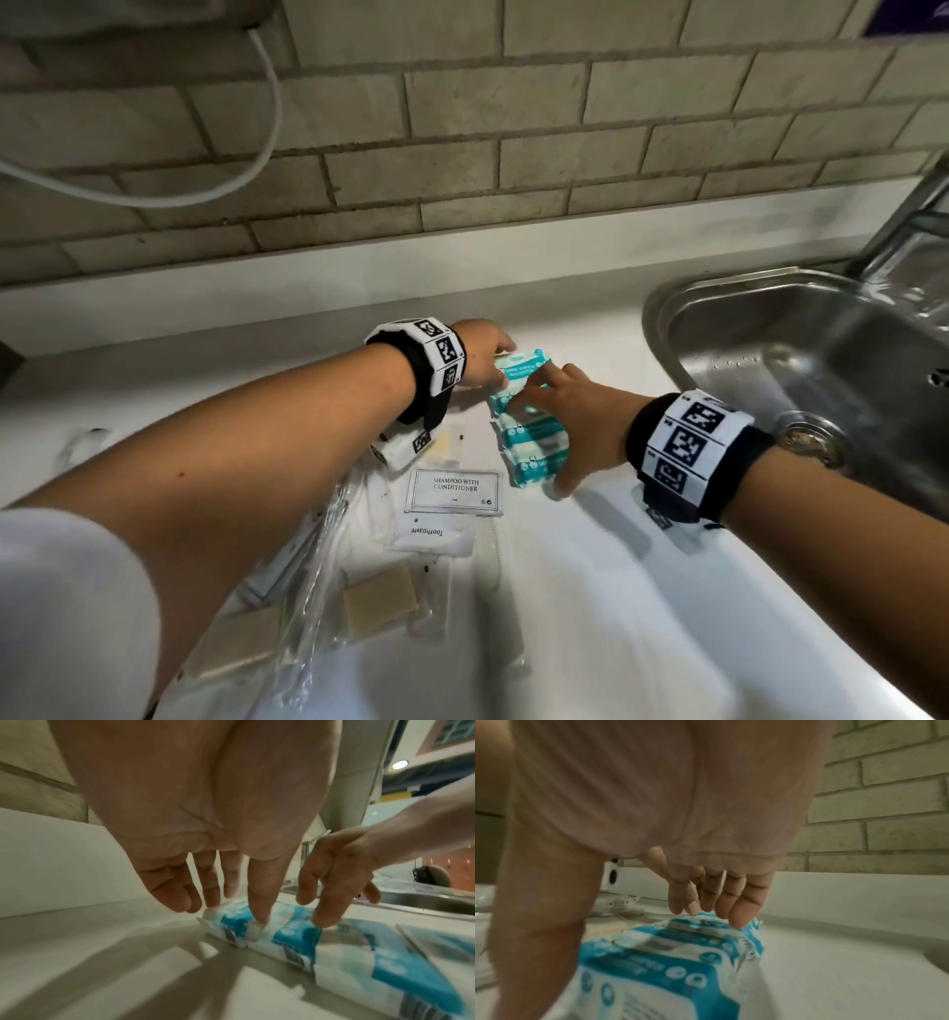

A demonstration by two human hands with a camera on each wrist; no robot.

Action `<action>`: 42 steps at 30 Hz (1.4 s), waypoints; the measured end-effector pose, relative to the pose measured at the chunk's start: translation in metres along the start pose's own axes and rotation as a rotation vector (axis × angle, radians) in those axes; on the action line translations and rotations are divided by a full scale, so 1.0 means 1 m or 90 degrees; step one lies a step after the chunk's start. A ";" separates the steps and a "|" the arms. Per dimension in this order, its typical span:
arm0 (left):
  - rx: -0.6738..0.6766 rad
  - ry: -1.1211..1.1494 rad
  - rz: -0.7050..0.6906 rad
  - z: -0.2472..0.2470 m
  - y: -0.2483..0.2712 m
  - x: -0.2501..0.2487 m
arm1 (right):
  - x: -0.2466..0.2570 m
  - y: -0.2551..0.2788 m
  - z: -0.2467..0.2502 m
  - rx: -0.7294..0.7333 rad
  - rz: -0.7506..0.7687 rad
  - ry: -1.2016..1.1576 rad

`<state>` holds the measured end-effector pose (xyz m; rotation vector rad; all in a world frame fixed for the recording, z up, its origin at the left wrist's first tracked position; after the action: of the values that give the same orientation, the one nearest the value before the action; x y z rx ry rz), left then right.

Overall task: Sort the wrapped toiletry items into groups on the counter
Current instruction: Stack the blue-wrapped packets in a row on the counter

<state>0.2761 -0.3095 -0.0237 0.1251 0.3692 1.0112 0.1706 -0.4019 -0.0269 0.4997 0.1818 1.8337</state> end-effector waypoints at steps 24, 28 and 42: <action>-0.030 -0.072 -0.048 -0.008 -0.004 0.004 | 0.007 -0.012 -0.004 0.009 -0.036 0.060; -0.023 -0.078 -0.049 -0.011 -0.005 0.006 | 0.007 -0.012 -0.005 0.012 -0.045 0.057; -0.043 0.021 -0.097 -0.005 0.117 0.019 | 0.053 0.038 -0.007 -0.097 -0.067 -0.008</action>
<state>0.1896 -0.2317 -0.0017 0.0192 0.3680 0.8755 0.1216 -0.3634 -0.0060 0.3880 0.0573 1.7260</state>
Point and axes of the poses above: each hand's wrist, its own y-axis away from the middle knuckle, its own z-axis out of the back of the hand, x = y × z, the point moved 6 cm from there along -y, towards the middle knuckle, and after that the axes turned 4 degrees about -y, right-handed, at the moved point
